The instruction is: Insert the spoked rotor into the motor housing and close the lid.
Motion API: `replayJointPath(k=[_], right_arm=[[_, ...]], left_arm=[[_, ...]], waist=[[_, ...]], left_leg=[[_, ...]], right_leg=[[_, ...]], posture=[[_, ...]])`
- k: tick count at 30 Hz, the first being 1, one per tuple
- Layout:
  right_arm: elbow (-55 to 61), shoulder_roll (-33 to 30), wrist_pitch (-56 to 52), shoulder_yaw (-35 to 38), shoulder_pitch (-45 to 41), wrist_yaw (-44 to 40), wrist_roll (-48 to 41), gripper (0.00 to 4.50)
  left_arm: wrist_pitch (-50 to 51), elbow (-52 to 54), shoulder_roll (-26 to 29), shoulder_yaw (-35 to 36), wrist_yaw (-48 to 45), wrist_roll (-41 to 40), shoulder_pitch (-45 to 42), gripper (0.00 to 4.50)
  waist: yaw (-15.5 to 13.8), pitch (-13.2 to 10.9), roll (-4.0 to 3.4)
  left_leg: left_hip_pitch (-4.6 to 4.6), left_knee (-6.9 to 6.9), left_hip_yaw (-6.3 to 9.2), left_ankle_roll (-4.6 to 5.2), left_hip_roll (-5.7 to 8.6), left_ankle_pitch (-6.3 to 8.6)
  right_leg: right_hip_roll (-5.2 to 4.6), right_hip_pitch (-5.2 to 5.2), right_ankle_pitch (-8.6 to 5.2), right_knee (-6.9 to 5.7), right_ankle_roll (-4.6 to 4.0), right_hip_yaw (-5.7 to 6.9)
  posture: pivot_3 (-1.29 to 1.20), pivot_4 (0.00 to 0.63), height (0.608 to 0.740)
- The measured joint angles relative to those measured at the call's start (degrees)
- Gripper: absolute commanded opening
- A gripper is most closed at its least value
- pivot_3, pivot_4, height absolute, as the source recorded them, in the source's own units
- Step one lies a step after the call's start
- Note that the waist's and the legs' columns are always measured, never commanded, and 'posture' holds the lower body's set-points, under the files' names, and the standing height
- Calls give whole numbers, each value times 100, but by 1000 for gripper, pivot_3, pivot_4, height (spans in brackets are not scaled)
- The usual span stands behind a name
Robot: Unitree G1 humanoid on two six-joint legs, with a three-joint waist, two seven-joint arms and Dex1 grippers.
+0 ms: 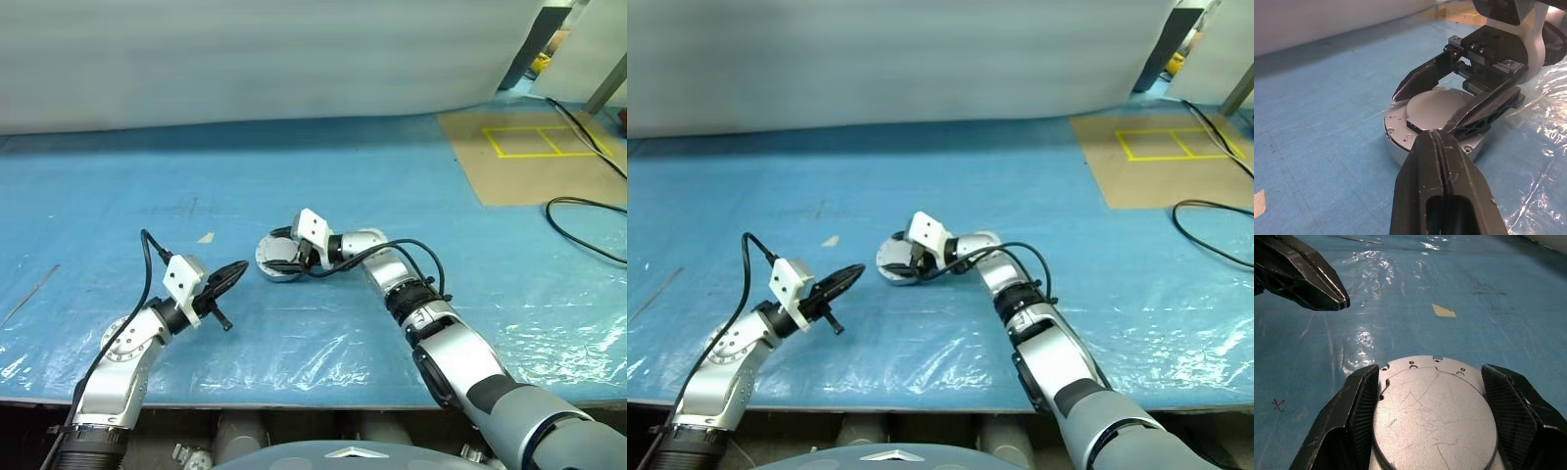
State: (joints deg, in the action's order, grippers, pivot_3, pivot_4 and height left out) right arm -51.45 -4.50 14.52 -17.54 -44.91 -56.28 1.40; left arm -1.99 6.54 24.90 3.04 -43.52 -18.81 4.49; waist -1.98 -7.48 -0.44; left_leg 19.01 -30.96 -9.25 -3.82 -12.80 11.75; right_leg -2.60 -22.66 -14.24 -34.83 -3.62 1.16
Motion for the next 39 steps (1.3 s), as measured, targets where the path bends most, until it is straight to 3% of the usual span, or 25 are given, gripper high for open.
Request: replayJointPath(k=[10,20,29,39], right_arm=[[77,-67,334,21,89,-201,26,2985],[812,-270,-354,-84,108,-886,30,2985],[992,-315,-486,-239,60,-839,133,2985],[1330,-182,-1032,-160,177,-1373,-338,2985]], left_arm=[[-78,113,24,140,11,-1,421,0],[-133,394,-36,86,119,49,829,0],[-118,1057,-153,-32,348,105,1318,0],[83,1456,36,167,496,91,1750,0]], waist=[[16,-3,0],[-20,-8,7],[-17,-13,12],[-17,-66,26]], left_leg=[[25,2,-4,0,0,0],[67,7,-8,-2,0,3],[69,9,-8,-6,-4,6],[73,0,-8,-5,-11,5]], right_leg=[[-1,-22,-1,10,1,0],[7,-54,-7,14,2,15],[13,-55,-9,13,-1,13],[24,-75,-8,10,-1,13]], posture=[[0,150,740],[0,150,740],[0,150,740],[0,150,740]])
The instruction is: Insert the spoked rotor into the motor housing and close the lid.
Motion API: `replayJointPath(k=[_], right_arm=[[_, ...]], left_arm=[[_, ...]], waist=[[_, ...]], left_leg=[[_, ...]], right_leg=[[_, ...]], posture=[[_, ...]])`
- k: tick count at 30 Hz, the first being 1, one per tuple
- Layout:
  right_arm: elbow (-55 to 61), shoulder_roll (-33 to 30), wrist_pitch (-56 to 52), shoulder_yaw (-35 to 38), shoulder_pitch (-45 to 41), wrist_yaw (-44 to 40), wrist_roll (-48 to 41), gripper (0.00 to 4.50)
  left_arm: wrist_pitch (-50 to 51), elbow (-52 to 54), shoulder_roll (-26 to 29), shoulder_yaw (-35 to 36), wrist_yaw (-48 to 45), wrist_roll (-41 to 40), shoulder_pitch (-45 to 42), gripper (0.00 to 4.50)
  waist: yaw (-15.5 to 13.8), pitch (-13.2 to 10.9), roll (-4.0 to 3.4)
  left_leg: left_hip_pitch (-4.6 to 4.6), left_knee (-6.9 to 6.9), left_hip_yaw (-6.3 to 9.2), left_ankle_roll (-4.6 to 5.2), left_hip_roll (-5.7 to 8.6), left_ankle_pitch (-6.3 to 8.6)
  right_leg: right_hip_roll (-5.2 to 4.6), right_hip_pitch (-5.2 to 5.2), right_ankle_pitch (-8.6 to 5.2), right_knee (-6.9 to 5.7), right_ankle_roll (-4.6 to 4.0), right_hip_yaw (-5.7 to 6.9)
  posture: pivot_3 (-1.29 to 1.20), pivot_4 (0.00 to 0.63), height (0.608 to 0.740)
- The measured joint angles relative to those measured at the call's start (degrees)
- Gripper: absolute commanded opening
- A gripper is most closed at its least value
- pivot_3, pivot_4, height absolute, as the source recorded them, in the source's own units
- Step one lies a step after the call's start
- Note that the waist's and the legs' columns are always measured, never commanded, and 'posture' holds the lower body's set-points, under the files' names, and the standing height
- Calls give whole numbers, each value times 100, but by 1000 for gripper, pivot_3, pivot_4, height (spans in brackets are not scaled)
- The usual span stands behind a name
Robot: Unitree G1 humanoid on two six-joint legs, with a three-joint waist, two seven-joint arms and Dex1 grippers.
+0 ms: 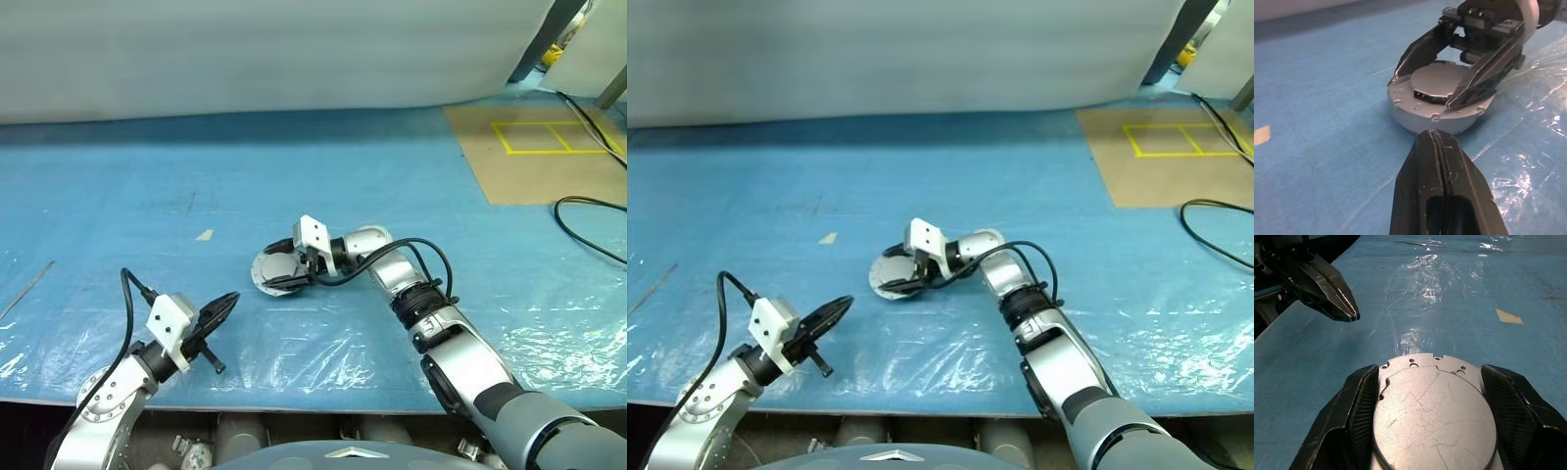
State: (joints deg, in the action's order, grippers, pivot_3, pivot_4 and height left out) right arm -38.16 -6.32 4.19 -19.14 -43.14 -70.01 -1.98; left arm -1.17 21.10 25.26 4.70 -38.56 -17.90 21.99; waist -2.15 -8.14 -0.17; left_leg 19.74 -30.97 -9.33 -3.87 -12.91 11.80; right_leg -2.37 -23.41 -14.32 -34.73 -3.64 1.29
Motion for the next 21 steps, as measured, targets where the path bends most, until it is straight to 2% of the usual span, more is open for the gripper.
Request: replayJointPath(k=[21], right_arm=[[-138,-126,110,-12,-589,92,216,2985]], left_arm=[[139,-66,-14,-142,55,57,-331,0]], waist=[[17,-56,25]], left_leg=[[7,-24,2,10,-4,-8]], right_leg=[[4,-9,3,-28,0,0]], posture=[[0,150,740]])
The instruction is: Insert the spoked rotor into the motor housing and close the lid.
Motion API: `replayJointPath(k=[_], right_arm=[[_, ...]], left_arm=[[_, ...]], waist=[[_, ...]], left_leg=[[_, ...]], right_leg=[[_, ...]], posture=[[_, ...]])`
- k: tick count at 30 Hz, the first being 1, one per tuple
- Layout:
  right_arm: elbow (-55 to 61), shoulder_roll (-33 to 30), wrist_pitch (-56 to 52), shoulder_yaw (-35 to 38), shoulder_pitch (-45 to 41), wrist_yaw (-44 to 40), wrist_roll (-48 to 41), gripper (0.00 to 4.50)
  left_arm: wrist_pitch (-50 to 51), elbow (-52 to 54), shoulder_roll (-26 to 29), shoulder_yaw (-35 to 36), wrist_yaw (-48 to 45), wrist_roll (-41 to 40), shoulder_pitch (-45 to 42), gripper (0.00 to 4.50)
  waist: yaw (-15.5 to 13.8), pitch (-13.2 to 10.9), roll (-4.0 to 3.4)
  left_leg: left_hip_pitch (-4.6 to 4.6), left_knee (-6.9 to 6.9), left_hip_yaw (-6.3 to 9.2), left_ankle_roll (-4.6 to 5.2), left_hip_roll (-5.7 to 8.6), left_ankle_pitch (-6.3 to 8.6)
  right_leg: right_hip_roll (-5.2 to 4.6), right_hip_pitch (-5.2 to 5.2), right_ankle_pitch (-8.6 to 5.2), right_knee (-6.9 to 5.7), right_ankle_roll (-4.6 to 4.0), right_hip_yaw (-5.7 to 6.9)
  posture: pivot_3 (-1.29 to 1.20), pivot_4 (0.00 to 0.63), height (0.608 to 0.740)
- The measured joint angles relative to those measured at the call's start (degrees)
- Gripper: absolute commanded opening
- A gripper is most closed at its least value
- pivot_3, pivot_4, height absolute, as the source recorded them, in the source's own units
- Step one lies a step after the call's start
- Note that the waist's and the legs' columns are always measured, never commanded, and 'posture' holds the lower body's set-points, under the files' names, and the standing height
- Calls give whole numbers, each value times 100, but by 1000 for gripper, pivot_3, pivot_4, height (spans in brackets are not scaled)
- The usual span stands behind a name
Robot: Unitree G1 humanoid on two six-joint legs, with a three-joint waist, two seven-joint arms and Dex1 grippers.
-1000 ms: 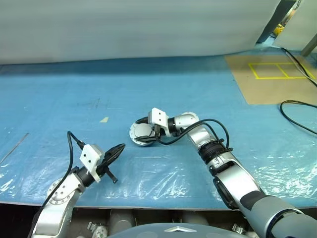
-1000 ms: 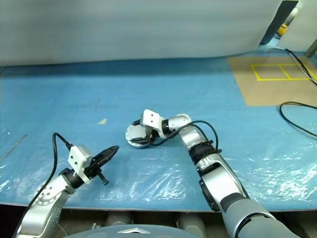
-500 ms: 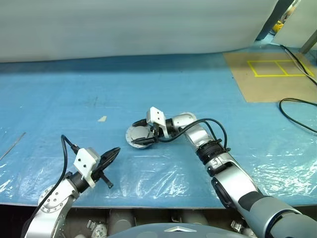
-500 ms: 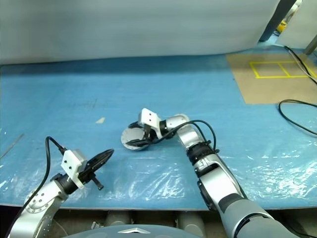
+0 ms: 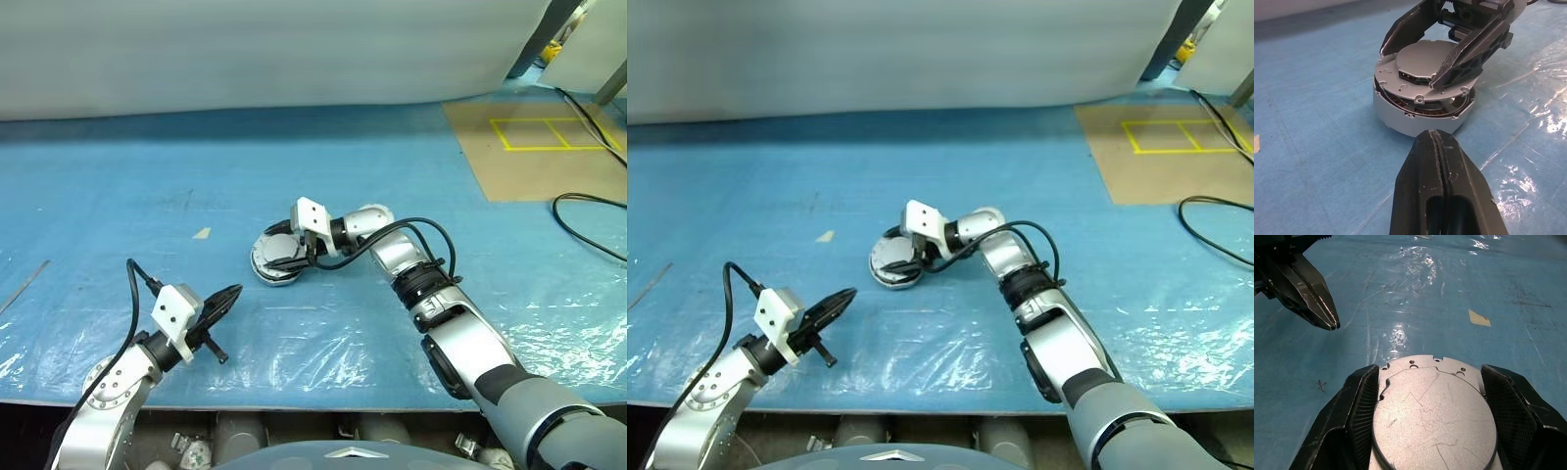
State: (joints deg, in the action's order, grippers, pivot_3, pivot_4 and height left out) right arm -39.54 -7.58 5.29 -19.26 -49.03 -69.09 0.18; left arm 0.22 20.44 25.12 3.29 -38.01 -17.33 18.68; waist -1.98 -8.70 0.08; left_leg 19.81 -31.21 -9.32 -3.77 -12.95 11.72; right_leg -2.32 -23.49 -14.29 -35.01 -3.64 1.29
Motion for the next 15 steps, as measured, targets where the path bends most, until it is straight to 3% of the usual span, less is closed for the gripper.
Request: replayJointPath(k=[15], right_arm=[[-779,296,321,119,-61,431,32,2985]], left_arm=[[18,-16,-11,-68,-2,55,56,0]], waist=[[-21,-2,3]], left_leg=[[13,-53,4,0,0,1]], right_leg=[[-3,-22,-2,-64,-4,-5]], posture=[[0,150,740]])
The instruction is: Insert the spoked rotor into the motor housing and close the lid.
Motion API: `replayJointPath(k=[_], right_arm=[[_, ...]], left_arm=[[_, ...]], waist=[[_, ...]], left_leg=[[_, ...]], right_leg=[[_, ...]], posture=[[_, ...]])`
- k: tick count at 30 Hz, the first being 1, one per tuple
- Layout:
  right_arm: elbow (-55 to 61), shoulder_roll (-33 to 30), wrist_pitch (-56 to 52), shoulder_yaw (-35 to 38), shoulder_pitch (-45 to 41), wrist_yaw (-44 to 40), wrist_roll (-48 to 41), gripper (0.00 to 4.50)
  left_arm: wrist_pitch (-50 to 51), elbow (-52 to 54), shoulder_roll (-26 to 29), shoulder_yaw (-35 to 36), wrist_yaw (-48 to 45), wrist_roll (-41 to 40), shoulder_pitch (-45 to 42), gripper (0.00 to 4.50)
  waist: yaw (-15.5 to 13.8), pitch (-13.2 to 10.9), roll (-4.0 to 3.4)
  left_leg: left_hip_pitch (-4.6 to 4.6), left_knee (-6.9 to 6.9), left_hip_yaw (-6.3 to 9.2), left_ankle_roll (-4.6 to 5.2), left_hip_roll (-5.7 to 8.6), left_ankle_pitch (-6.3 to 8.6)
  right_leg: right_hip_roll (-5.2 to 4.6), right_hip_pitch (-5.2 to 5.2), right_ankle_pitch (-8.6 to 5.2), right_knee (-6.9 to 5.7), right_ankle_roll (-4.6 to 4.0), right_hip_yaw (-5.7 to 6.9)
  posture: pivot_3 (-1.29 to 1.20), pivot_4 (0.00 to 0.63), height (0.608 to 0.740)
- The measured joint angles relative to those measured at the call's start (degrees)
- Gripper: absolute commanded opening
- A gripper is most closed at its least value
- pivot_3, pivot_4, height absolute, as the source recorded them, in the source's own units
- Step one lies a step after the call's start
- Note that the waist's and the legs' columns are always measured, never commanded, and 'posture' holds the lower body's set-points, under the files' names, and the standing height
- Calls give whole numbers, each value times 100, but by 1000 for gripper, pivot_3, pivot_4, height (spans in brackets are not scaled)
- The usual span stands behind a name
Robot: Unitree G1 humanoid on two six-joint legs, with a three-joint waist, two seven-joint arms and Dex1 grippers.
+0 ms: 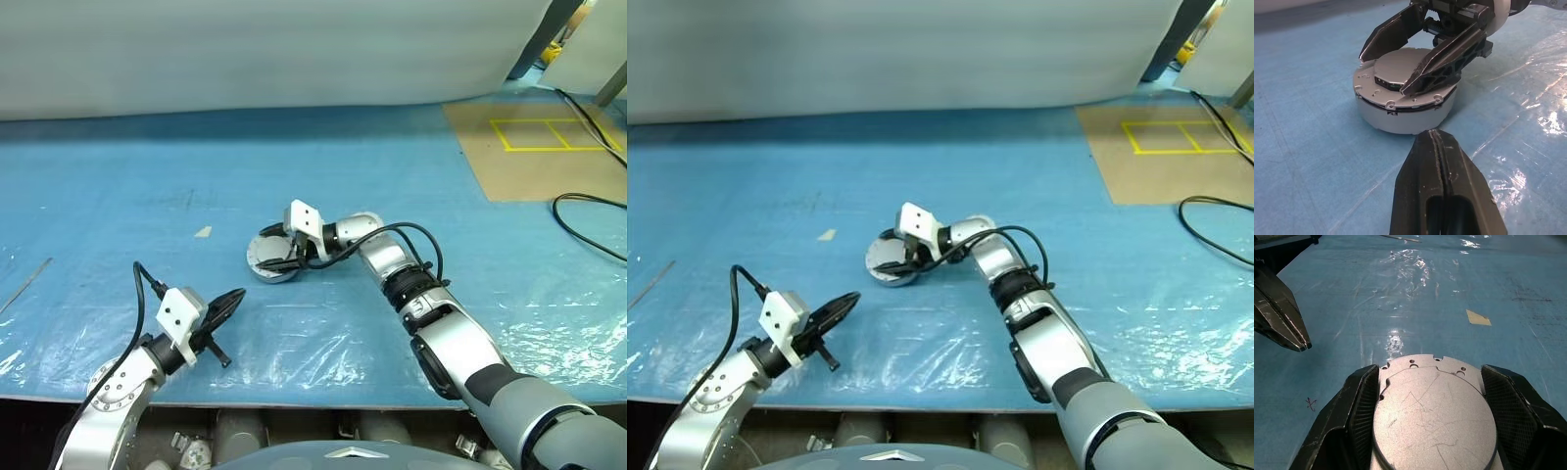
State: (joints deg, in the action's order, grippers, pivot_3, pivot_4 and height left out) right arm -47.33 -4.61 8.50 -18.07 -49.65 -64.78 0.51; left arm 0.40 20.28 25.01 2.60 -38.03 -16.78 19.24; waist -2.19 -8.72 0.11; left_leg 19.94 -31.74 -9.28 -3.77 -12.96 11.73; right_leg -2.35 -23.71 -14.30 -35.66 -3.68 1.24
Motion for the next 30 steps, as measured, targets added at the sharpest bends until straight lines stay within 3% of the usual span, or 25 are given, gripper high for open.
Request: replayJointPath(k=[30], right_arm=[[-750,28,775,-62,-221,99,209,2985]], left_arm=[[13,0,19,13,-45,-3,-26,0]], waist=[[-3,0,-1]], left_leg=[[-2,-39,1,-6,-6,5]], right_leg=[[-1,22,4,-16,-9,-1]], posture=[[0,150,740]])
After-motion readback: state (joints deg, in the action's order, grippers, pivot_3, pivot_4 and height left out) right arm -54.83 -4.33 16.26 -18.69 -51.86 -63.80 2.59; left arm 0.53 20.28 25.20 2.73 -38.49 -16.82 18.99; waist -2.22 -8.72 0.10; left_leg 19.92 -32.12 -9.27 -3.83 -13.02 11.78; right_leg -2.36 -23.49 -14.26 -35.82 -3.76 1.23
